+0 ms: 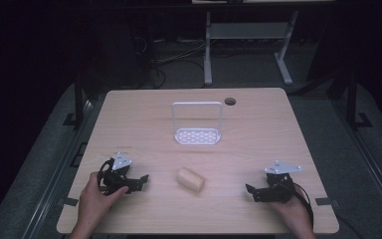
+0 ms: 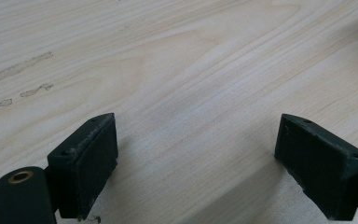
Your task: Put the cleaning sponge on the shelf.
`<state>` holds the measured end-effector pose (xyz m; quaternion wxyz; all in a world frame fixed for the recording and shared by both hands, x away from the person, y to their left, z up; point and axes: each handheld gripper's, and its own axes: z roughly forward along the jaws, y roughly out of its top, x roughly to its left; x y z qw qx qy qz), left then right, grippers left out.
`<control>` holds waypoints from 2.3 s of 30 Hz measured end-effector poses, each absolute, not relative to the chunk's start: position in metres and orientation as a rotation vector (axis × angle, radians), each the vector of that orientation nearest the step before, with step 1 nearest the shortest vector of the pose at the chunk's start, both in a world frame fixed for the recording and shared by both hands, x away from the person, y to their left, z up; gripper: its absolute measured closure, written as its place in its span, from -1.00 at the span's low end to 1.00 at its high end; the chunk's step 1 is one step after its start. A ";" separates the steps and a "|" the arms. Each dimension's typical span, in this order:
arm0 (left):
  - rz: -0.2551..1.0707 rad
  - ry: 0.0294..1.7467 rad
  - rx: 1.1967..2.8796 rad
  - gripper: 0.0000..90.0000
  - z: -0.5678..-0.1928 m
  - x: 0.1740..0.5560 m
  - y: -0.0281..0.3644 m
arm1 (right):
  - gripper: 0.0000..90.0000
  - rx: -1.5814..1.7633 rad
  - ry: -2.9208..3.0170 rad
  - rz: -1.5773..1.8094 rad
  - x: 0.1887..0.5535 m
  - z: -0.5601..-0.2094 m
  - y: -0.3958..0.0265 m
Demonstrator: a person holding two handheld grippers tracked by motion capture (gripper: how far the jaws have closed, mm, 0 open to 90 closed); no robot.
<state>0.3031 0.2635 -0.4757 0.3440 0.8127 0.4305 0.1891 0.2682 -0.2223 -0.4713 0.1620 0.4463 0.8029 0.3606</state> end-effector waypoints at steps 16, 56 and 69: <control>0.491 1.118 2.112 -0.72 -0.476 0.303 0.263 | -0.83 1.213 2.335 1.055 0.277 -0.461 -0.208; 0.492 1.117 2.112 -0.72 -0.476 0.303 0.263 | -0.83 1.101 2.422 1.119 0.300 -0.448 -0.169; 0.492 1.117 2.112 -0.72 -0.476 0.303 0.263 | -0.83 1.050 2.451 1.139 0.306 -0.443 -0.153</control>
